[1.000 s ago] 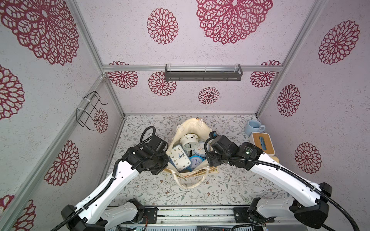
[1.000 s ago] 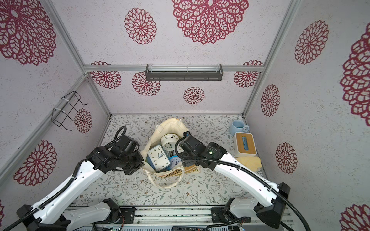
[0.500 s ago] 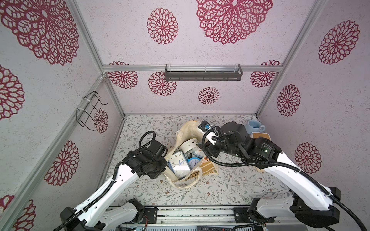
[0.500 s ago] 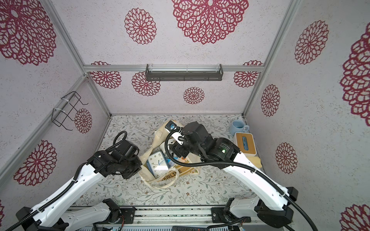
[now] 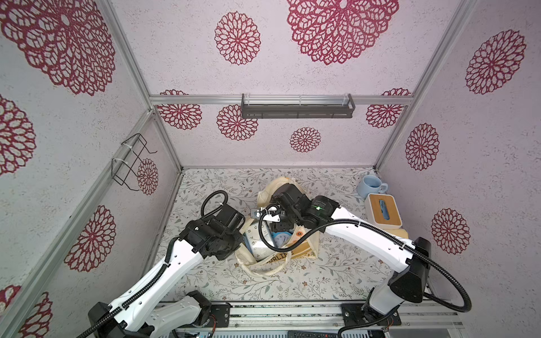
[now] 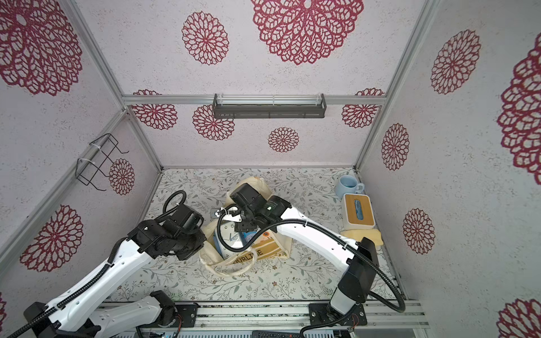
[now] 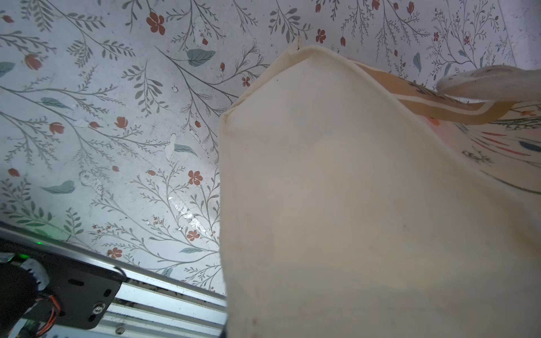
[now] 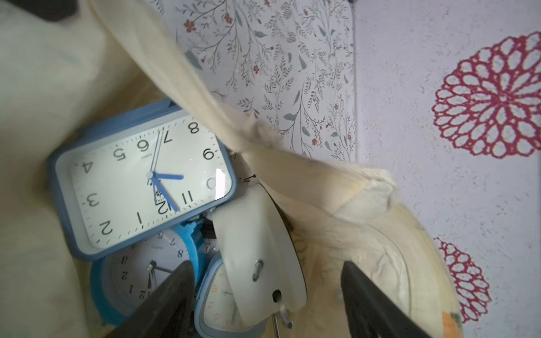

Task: Take the alarm clock out of the canvas bag
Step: Adjust the canvas bag at the center of the board, then pick up the alarm from the canvas bag.

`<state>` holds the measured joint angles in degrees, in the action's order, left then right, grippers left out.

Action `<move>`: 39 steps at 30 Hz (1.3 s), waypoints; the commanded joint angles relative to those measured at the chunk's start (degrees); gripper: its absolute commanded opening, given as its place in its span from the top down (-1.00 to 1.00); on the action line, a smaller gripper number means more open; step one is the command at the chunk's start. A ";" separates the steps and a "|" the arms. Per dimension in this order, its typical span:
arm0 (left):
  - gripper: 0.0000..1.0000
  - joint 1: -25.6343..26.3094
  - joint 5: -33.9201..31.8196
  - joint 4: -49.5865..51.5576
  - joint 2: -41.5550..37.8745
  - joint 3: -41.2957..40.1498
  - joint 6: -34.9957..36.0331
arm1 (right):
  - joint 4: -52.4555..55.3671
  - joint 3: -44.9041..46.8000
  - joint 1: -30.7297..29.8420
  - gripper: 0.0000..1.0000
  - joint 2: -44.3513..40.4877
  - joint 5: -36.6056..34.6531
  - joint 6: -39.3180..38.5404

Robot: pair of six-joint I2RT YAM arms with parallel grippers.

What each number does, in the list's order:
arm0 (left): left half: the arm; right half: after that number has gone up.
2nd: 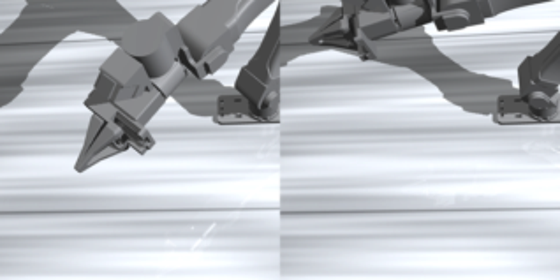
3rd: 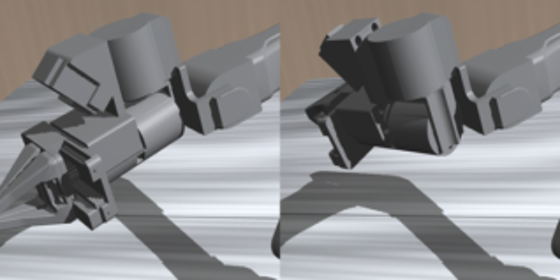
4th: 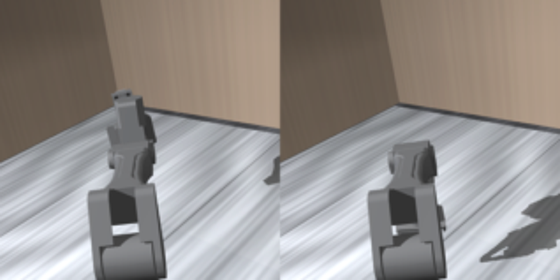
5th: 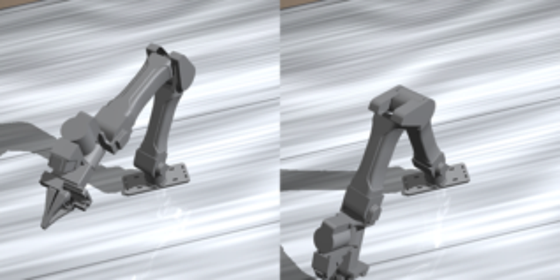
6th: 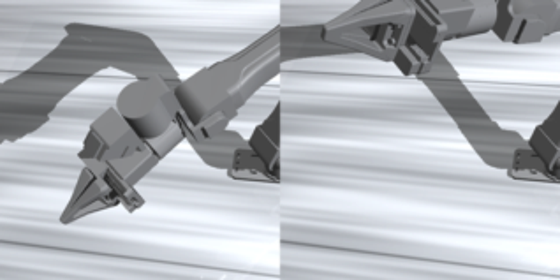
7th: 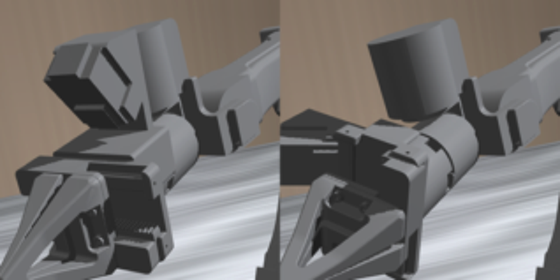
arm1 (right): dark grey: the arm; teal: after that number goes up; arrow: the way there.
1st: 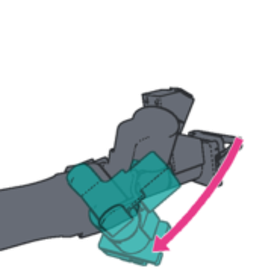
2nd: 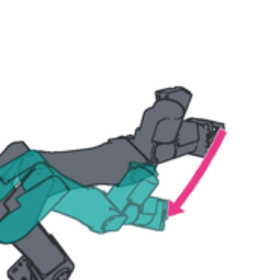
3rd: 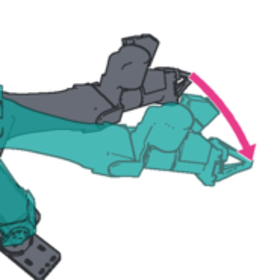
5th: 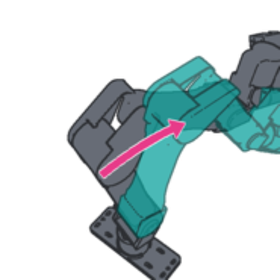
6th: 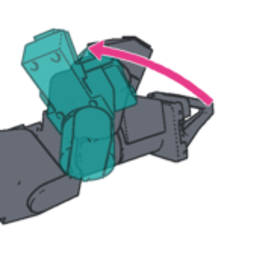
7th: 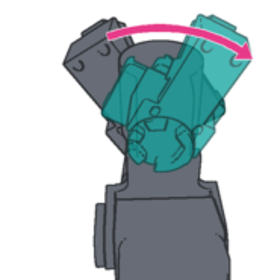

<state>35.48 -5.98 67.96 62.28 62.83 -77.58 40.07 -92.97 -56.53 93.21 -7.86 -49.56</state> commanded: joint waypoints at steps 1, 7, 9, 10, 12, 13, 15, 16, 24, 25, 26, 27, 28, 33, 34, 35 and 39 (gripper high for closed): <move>1.00 -0.53 -5.66 2.44 0.67 0.28 0.05 | 0.83 -0.60 0.27 -0.67 -1.66 -0.86 -9.01; 1.00 -0.60 -6.41 2.48 1.26 1.33 0.76 | 2.24 -2.21 2.86 -0.77 0.65 -1.02 -10.64; 1.00 -0.64 -6.70 2.44 1.24 1.33 0.76 | 2.35 -2.76 3.34 -0.84 1.62 -0.61 -10.64; 1.00 -0.64 -6.69 2.48 1.26 1.25 0.76 | 2.40 -3.02 3.60 -0.89 2.13 -0.24 -10.59; 1.00 -0.74 -6.98 2.44 1.17 1.24 0.77 | 2.79 -3.26 4.25 -0.92 3.06 0.10 -10.57; 1.00 -0.72 -7.05 2.44 1.16 1.24 0.76 | 2.82 -3.25 4.63 -0.93 3.38 0.21 -10.58; 1.00 -0.84 -7.25 2.44 1.06 1.24 0.83 | 2.98 -3.10 5.16 -0.93 3.88 0.71 -10.64; 1.00 -0.92 -7.25 2.44 1.00 1.24 0.85 | 3.04 -2.93 5.45 -0.93 4.13 1.11 -10.58; 1.00 -1.38 -7.29 2.35 0.96 1.20 1.13 | 0.53 0.42 6.35 -0.78 5.78 1.62 -9.35; 1.00 -1.38 -7.29 2.38 0.97 1.24 1.12 | 0.53 0.34 6.36 -0.71 6.00 1.62 -8.78; 1.00 -1.38 -7.37 2.44 0.92 1.27 1.12 | 0.61 0.27 6.35 -0.63 6.10 1.62 -8.39; 1.00 -1.38 -7.43 2.46 0.89 1.34 1.02 | 0.82 0.23 6.31 -0.53 6.11 1.68 -8.21; 1.00 -1.45 -7.58 2.47 0.80 1.33 1.03 | 0.75 0.31 6.28 -0.42 5.96 1.88 -8.08; 1.00 -1.39 -7.91 2.45 1.06 1.68 0.94 | 0.44 1.44 5.76 0.06 4.84 2.66 -7.61; 1.00 -1.41 -7.91 2.43 1.18 1.83 0.94 | 0.33 1.72 5.54 0.14 4.66 2.75 -7.48; 1.00 -1.46 -7.99 2.44 1.39 1.94 0.94 | 0.40 1.90 5.36 0.17 4.55 2.67 -7.31; 1.00 -1.40 -8.59 3.13 1.82 3.03 1.03 | 0.68 1.94 4.77 0.31 4.00 1.76 -6.51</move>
<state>35.09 -8.93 68.49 63.44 64.84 -76.27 40.45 -92.23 -51.11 99.13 -6.83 -57.78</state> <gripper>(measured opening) 0.053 0.530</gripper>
